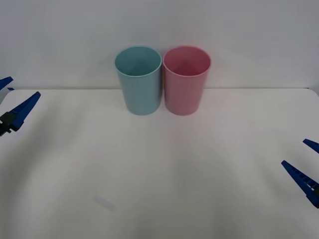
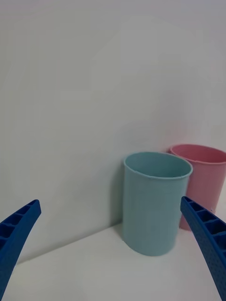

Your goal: Grasp the object on the table and drop it into the matching bin: aluminum can to the light blue bin, PET bottle to the pink bin.

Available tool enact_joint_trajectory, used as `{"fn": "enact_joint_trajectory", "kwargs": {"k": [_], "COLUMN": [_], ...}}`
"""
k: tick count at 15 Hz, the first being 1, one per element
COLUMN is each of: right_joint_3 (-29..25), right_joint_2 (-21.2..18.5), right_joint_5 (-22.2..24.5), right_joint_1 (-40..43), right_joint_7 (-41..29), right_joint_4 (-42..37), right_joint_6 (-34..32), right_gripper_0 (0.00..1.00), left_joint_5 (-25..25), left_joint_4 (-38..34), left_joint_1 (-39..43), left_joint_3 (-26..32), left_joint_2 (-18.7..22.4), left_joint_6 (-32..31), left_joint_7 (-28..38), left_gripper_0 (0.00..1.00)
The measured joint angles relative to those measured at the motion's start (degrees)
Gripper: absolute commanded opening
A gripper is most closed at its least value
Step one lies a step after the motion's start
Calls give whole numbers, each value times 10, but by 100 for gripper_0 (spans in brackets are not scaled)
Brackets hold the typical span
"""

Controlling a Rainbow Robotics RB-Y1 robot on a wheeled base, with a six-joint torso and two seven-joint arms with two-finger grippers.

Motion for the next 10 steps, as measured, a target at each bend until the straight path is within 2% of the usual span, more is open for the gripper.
{"fn": "enact_joint_trajectory", "kwargs": {"k": [4, 7, 10], "right_joint_3": [0, 0, 0], "right_joint_2": [0, 0, 0], "right_joint_5": [0, 0, 0], "right_joint_1": [0, 0, 0], "right_joint_7": [0, 0, 0], "right_joint_4": [0, 0, 0], "right_joint_6": [0, 0, 0], "right_gripper_0": [100, 100, 100], "left_joint_5": [42, 78, 92], "left_joint_4": [0, -1, -1], "left_joint_1": [82, 136, 167], "left_joint_3": [35, 38, 41], "left_joint_2": [29, 63, 73], "left_joint_6": [-48, -60, -68], "left_joint_7": [-45, -60, -73], "left_gripper_0": [100, 100, 100]}}
